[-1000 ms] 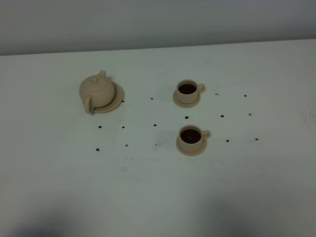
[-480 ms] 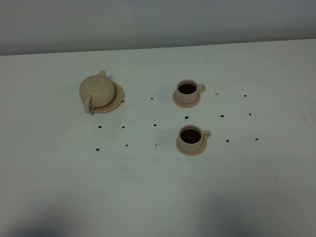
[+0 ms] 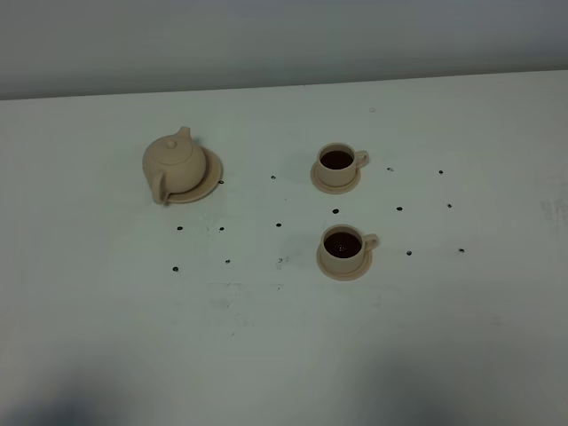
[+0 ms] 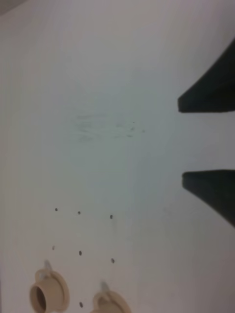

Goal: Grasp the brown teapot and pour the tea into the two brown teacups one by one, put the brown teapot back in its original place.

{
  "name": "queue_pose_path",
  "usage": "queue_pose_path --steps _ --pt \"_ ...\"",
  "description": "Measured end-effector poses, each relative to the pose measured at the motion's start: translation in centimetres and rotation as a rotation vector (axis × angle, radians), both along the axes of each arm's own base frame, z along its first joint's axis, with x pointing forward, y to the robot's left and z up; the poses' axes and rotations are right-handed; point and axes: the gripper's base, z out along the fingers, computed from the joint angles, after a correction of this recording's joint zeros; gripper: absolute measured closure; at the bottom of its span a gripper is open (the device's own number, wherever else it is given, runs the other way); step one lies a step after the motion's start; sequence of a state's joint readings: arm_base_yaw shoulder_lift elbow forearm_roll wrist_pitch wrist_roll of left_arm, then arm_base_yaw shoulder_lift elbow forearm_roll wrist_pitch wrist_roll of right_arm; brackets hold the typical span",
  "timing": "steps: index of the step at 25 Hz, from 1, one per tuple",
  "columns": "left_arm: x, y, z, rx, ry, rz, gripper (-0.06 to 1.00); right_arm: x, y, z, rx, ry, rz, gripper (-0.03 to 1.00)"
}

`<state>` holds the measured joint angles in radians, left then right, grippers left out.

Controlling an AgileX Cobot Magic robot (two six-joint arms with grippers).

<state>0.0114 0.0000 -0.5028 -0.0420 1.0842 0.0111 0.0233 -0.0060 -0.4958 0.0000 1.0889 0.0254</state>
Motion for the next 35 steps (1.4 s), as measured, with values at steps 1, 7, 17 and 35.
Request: queue_pose_path --steps 1,7,17,35 --pt "0.00 -0.06 0.00 0.002 0.000 -0.010 0.62 0.00 0.00 0.00 0.000 0.000 0.000 0.66" --pt "0.00 -0.21 0.01 0.006 -0.001 -0.032 0.62 0.00 0.00 0.00 0.000 0.000 0.000 0.66" --pt "0.00 -0.22 0.01 0.006 -0.001 -0.034 0.62 0.00 0.00 0.00 0.001 0.000 0.000 0.66" --pt "0.00 -0.23 0.01 0.006 -0.001 -0.035 0.62 0.00 0.00 0.00 0.000 0.000 0.000 0.66"
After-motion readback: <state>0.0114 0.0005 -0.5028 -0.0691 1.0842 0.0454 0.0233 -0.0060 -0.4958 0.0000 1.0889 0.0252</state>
